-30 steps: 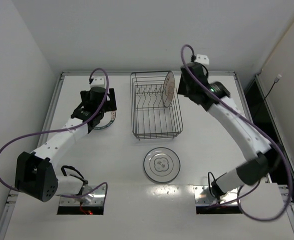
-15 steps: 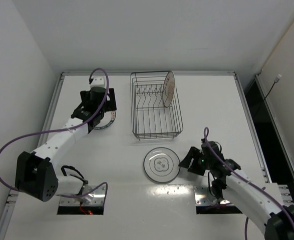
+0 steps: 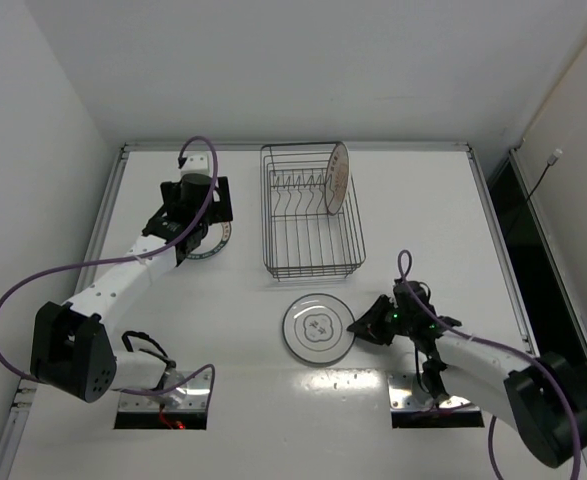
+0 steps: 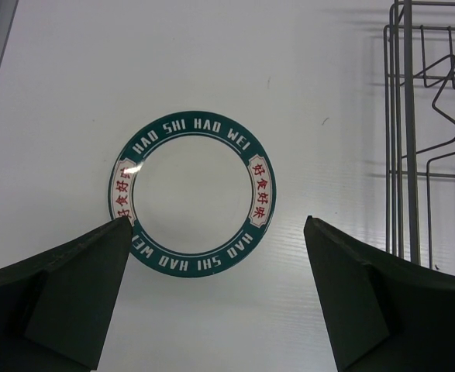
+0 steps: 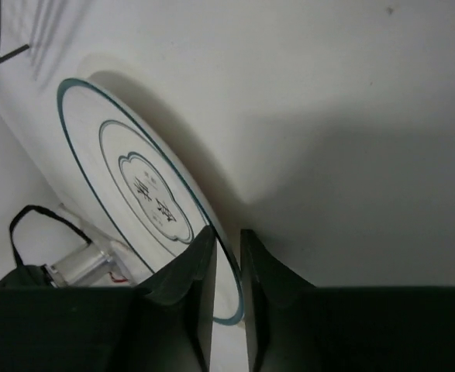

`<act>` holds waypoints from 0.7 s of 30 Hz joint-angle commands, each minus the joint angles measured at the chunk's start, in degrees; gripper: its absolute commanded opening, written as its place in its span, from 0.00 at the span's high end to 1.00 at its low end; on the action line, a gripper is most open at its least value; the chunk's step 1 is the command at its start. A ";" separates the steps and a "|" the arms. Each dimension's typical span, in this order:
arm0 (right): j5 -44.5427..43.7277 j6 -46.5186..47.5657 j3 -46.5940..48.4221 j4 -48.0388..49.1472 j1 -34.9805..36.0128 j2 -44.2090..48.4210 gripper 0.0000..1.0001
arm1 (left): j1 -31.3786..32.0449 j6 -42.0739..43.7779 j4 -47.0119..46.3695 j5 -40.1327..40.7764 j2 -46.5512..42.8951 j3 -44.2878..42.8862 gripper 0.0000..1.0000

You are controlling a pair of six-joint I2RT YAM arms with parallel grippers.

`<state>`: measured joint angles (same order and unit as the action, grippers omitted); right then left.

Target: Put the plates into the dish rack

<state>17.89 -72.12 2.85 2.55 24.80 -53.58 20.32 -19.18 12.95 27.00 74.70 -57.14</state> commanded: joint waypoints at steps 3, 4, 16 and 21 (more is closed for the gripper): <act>1.53 -1.97 -8.65 10.72 0.52 -6.70 0.99 | 0.34 -0.51 -1.00 0.33 -0.08 -1.74 0.08; 1.53 -1.97 -8.65 9.94 0.52 -6.71 1.00 | 0.34 -0.51 -1.00 0.33 -0.08 -1.74 0.08; -12.95 9.80 21.03 -45.07 4.73 30.63 1.00 | 0.34 -0.51 -1.00 0.86 -0.08 -1.74 0.08; -25.75 16.63 44.48 -53.25 5.26 23.92 1.00 | 0.34 -0.51 -1.00 0.86 -0.08 -1.74 0.08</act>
<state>2.74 -61.43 34.63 -44.73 29.63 -24.84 20.32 -19.18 13.21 27.05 74.85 -57.14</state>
